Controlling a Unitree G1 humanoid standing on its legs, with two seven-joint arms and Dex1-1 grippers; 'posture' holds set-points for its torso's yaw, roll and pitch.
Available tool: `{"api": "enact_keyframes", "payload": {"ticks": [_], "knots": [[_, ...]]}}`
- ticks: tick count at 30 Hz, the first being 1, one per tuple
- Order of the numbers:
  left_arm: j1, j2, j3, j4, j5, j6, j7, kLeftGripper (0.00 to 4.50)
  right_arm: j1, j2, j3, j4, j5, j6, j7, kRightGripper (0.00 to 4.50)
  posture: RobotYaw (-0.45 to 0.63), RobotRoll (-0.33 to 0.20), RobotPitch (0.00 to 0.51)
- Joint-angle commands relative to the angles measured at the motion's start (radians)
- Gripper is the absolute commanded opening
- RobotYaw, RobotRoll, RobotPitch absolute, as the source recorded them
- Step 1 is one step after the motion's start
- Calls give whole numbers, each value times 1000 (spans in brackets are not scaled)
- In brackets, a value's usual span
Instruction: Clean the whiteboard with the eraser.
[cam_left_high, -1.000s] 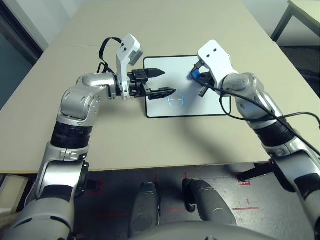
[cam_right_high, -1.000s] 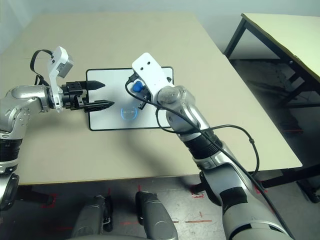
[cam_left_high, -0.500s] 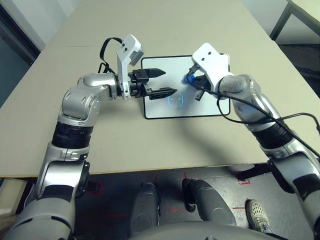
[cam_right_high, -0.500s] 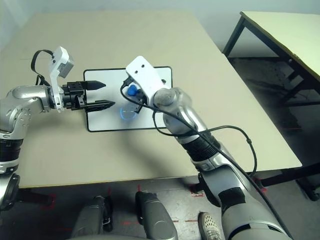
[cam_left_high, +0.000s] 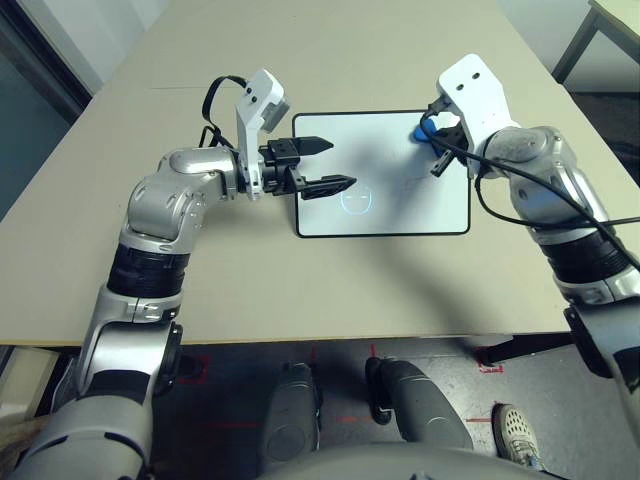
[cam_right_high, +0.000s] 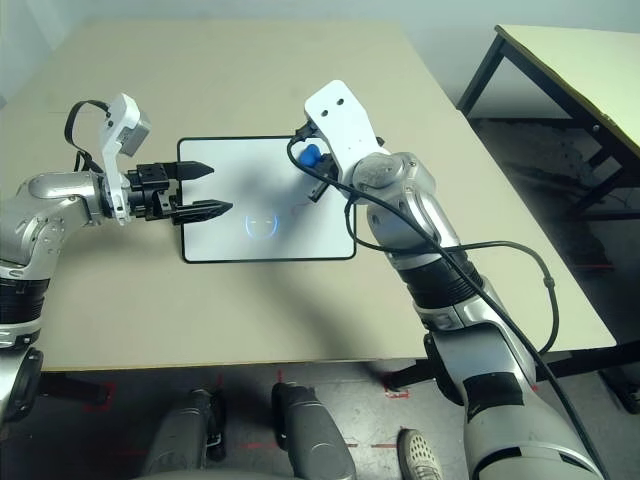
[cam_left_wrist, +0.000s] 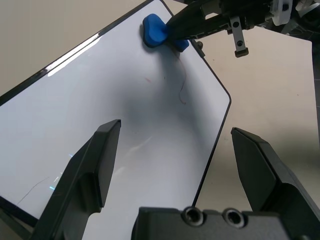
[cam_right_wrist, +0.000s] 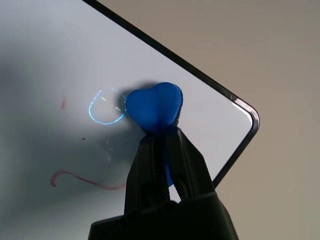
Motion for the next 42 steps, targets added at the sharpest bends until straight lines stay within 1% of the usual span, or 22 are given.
{"api": "enact_keyframes", "payload": {"ticks": [1,5,14,18,23,25,29,36,39,42], "knots": [[4,2,-18,2,3,-2,-4,4500,39,4,10,36,-4,38,-9,44,-135,0,157],[-1,0,-21,-2,2,5,-2,4500,46,52,36,23,2,49,-16,44,-126,0,159],[-2,4,-20,-8,2,11,0,4500,125,156,103,-48,19,100,-14,44,-115,0,164],[-2,2,-21,-6,2,10,1,4500,142,175,117,-54,23,104,-9,43,-118,0,164],[-3,0,-22,-3,2,8,0,4500,145,176,110,-42,22,96,-12,43,-122,0,165],[-3,-1,-23,-2,2,7,0,4500,130,172,95,-24,20,83,-18,43,-123,0,165],[-4,-4,-24,-1,1,6,-2,4500,61,176,49,19,20,49,-37,43,-129,0,163],[-6,-7,-27,-1,1,5,0,4500,-59,220,15,57,37,22,-56,43,-126,0,162],[-6,-7,-27,-2,1,6,1,4500,-85,239,17,56,43,20,-58,43,-125,0,161],[-1,-7,-26,-10,-2,10,5,4500,-88,254,27,53,46,20,-57,43,-123,0,161]]}}
